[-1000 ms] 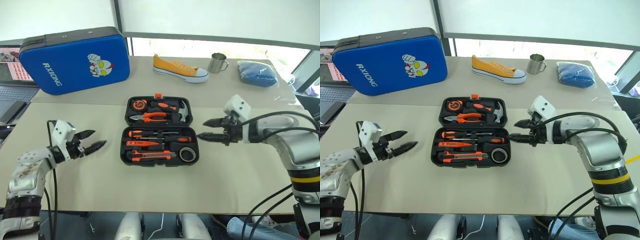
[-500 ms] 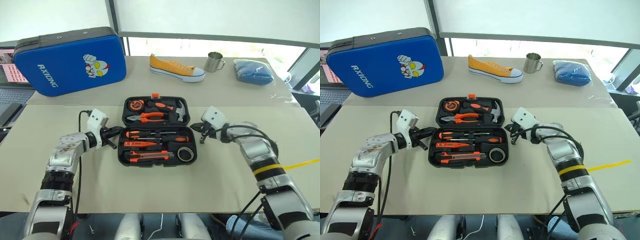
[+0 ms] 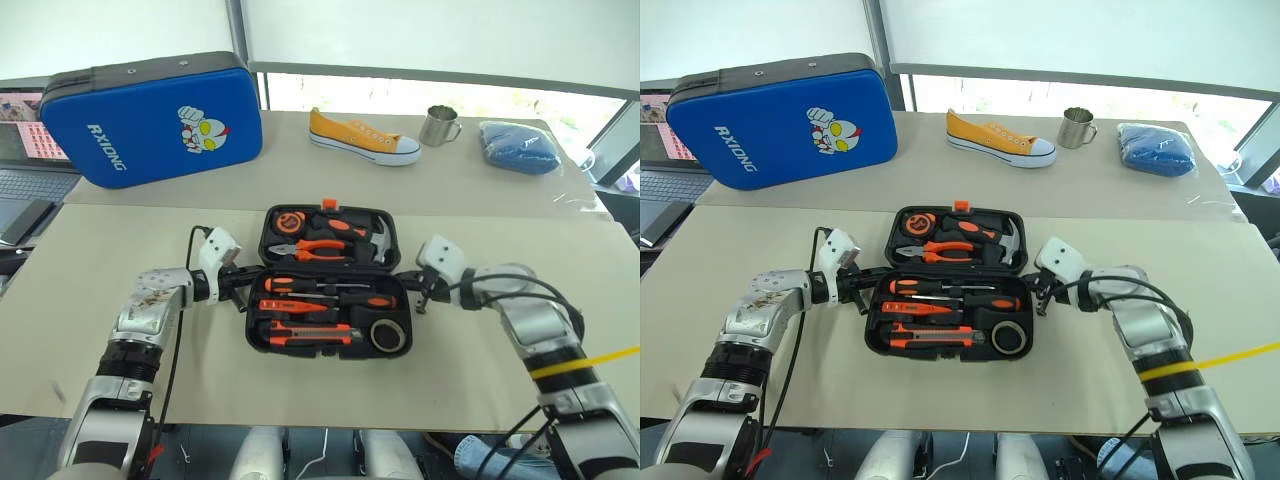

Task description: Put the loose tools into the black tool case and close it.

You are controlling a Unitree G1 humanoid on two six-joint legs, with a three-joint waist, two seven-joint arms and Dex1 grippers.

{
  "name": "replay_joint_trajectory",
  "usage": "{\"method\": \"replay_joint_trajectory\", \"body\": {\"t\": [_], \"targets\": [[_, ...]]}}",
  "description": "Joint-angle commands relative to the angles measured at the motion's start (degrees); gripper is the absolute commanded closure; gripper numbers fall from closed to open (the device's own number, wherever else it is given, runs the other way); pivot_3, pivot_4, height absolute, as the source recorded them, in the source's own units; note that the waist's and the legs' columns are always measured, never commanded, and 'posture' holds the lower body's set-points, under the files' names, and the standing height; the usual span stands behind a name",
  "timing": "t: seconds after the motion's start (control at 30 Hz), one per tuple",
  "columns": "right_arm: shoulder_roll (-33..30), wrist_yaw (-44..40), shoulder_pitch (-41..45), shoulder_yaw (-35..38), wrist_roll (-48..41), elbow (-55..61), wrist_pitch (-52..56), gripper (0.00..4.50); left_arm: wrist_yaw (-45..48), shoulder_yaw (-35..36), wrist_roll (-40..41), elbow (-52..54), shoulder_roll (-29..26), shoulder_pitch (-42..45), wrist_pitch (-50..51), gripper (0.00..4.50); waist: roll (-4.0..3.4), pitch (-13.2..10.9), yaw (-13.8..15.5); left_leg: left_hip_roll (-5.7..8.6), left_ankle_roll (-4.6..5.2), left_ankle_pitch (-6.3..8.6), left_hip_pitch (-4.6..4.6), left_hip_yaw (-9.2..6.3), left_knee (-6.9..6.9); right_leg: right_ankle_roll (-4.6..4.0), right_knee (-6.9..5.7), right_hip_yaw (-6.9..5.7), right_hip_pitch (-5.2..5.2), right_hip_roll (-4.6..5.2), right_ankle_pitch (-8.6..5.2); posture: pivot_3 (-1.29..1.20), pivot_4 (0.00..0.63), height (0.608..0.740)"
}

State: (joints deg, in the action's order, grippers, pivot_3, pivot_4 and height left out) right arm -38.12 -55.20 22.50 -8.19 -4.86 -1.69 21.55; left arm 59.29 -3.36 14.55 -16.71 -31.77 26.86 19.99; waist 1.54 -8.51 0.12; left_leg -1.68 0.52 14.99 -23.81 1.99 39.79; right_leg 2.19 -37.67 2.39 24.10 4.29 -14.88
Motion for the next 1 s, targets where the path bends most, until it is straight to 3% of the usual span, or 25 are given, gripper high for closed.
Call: {"method": "replay_joint_trajectory", "body": {"t": [0.03, 0.23, 0.3, 0.33, 0.4, 0.5, 0.53, 0.7, 0.73, 1.0], "targets": [[-0.6, -0.3, -3.1, 1.5, -3.3, 8.3, 4.7, 4.5, 1.8, -1.3, 0.8, 4.8, 0.1, -1.3, 0.5, 4.39, 0.0, 0.0, 0.0, 0.0, 0.0, 0.0, 0.0, -0.02, 0.0, 0.0, 0.01, 0.0, 0.0, 0.0, 0.0, 0.0, 0.15, 0.74], [-2.7, 2.0, -6.1, 4.1, -1.9, 11.1, 5.3, 4.5, -0.3, 0.4, 0.7, 6.2, -2.0, -2.8, 4.8, 4.39, 0.0, 0.0, 0.0, 0.0, 0.0, 0.0, 0.01, -0.03, 0.02, 0.0, 0.1, 0.01, 0.0, -0.01, 0.0, 0.0, 0.15, 0.74], [-4.8, 1.3, -5.9, 6.8, -4.2, 12.6, 10.7, 4.5, -0.4, 2.3, 2.4, 7.6, -3.9, -2.5, 9.8, 4.39, 0.0, 0.0, -0.1, 0.0, 0.0, 0.0, 0.03, -0.02, 0.03, 0.0, 0.12, 0.02, 0.01, -0.01, 0.0, 0.0, 0.15, 0.74], [-6.2, 0.5, -5.6, 8.7, -6.2, 14.0, 14.1, 3.93, 0.0, 3.3, 3.7, 8.4, -5.6, -2.0, 13.3, 3.89, 0.02, 0.0, -0.2, 0.0, 0.0, 0.0, 0.03, -0.03, 0.03, 0.0, 0.12, 0.02, 0.02, -0.01, -0.01, 0.0, 0.15, 0.74], [-7.7, 0.6, -4.7, 11.0, -9.0, 16.0, 19.2, 3.43, 0.3, 4.8, 6.4, 9.6, -7.7, -1.0, 19.8, 3.38, 0.02, 0.0, -0.3, -0.01, 0.0, 0.0, 0.02, -0.05, 0.04, 0.0, 0.08, 0.02, 0.04, -0.03, -0.01, 0.0, 0.15, 0.74], [-6.7, 2.9, 0.9, 14.6, -17.3, 18.4, 39.7, 2.28, 0.8, 6.7, 10.6, 10.1, -9.8, 2.6, 28.6, 2.15, 0.04, 0.0, -0.8, -0.05, 0.0, 0.0, 0.06, -0.12, 0.03, 0.0, 0.06, 0.02, 0.02, -0.1, -0.01, 0.0, 0.15, 0.74], [-7.2, 3.4, 3.0, 14.6, -18.9, 18.8, 46.5, 2.03, 1.1, 6.7, 11.4, 9.9, -10.5, 4.1, 31.1, 1.92, 0.04, 0.0, -0.8, -0.05, -0.01, -0.01, 0.06, -0.14, 0.04, -0.01, 0.04, 0.02, 0.01, -0.09, -0.01, 0.0, 0.15, 0.74], [-0.3, 11.9, 16.4, 14.5, -19.8, 13.2, 68.5, 0.27, -6.3, 3.9, 9.2, 2.9, -7.4, 15.1, 41.2, 0.05, 0.08, 0.0, -0.8, 0.01, -0.04, -0.08, 0.06, -0.21, 0.08, -0.01, -0.01, 0.02, 0.0, -0.1, 0.0, 0.0, 0.15, 0.74], [0.9, 13.4, 18.0, 14.2, -19.1, 11.5, 69.3, 0.07, -8.5, 3.8, 8.5, 1.4, -6.1, 16.7, 42.4, 0.01, 0.08, 0.0, -0.8, 0.02, -0.04, -0.08, 0.08, -0.21, 0.08, -0.01, -0.04, 0.02, -0.01, -0.08, 0.0, 0.0, 0.15, 0.74], [4.5, 22.3, 22.1, 9.6, -15.5, 3.5, 66.4, 0.07, -14.2, 0.9, 6.0, -0.8, -2.5, 19.8, 45.0, 0.01, 0.08, 0.0, -0.9, 0.1, -0.06, -0.09, -0.12, -0.19, 0.04, 0.0, -0.33, 0.01, 0.19, 0.0, 0.0, 0.0, 0.15, 0.74]]}}
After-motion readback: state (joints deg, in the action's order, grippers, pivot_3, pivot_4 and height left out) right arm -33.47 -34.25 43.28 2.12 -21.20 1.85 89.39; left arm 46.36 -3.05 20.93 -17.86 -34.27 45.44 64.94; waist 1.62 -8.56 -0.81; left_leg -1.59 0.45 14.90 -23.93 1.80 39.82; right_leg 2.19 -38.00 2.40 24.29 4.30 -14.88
